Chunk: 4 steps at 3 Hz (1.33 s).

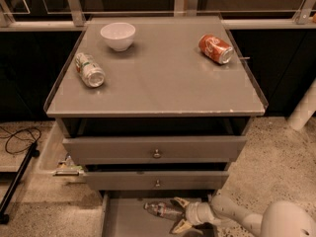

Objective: Pick water bottle from bottom drawer and place on counter

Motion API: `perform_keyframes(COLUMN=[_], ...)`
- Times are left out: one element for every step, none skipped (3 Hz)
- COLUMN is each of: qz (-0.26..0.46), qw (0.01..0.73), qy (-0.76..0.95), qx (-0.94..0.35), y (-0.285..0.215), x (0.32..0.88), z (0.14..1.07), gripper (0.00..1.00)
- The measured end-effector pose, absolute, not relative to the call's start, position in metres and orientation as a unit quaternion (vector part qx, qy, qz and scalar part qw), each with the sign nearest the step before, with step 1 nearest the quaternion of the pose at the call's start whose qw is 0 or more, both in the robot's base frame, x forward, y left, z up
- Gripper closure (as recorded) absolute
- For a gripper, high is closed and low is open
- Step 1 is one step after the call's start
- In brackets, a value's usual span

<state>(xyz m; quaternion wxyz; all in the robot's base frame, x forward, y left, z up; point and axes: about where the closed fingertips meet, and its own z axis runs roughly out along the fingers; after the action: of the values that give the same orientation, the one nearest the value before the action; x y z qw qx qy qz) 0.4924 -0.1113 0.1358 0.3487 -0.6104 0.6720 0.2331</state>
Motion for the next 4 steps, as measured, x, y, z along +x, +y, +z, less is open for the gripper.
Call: perform_keyframes(qz=[0.233, 0.233, 0.233, 0.233], qw=[0.349, 0.349, 0.349, 0.349], qy=[0.672, 0.672, 0.672, 0.672], qx=[-0.610, -0.610, -0.610, -0.610], y=[-0.1113, -0.1113, -0.1113, -0.1112], x=[0.4924, 0.4924, 0.4924, 0.4924], z=[0.1358, 0.1358, 0.1357, 0.1357], gripper=[0.42, 0.64, 0.89, 1.00])
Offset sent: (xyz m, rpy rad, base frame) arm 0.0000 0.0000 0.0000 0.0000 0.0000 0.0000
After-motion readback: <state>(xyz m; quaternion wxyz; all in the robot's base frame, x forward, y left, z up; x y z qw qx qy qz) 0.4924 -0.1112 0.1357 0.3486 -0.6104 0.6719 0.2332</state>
